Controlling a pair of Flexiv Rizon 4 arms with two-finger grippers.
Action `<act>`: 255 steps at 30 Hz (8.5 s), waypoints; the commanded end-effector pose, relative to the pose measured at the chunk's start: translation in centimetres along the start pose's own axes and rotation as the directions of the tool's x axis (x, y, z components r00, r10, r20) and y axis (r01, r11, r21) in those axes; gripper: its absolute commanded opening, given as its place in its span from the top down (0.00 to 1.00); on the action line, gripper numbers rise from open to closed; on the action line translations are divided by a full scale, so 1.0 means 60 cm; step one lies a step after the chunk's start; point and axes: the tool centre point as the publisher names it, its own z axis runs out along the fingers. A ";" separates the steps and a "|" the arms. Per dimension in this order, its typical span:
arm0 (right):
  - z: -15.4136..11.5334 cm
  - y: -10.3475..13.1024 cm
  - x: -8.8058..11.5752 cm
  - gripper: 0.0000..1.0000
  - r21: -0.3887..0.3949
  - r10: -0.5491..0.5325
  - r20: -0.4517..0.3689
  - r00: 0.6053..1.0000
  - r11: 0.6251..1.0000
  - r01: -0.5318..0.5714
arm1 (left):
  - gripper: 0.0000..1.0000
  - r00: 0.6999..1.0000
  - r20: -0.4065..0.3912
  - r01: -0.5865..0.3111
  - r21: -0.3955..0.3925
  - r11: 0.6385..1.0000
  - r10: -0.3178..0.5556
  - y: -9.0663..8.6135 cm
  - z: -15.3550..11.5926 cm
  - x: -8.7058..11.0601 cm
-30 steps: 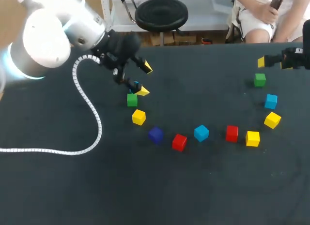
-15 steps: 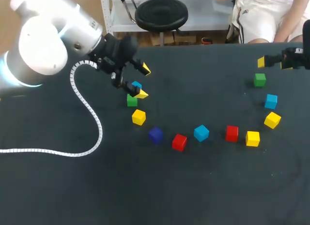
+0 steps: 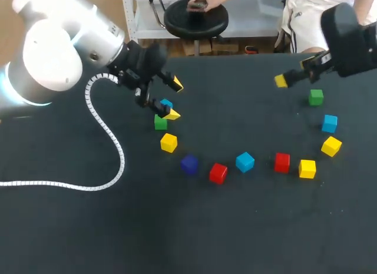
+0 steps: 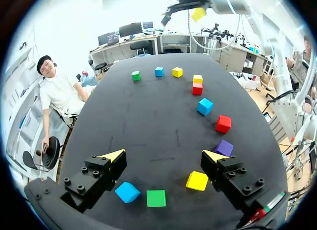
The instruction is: Place the blue cubes, place green cubes on the blue cubes, place the yellow cubes on the green cubes, then place the red cubes on the yellow cubes, and place purple cube on the red cubes.
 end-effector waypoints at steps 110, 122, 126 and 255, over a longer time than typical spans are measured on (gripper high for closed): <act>0.204 0.104 0.226 0.00 -0.702 -0.803 0.178 0.568 0.301 0.646 | 0.00 1.000 0.002 -0.002 0.000 1.000 0.002 0.001 0.000 0.001; 0.227 0.119 0.235 0.00 -0.700 -0.784 0.154 0.602 0.343 0.626 | 0.00 1.000 0.002 -0.002 0.000 1.000 0.002 0.001 0.000 0.001; 0.228 0.117 0.234 0.00 -0.705 -0.784 0.153 0.601 0.340 0.622 | 0.00 1.000 0.002 -0.002 0.000 1.000 0.002 0.001 0.000 0.001; 0.259 0.142 0.231 1.00 -0.546 -0.637 -0.033 0.770 0.657 0.520 | 0.00 1.000 0.002 -0.002 0.000 1.000 0.002 0.001 0.000 0.001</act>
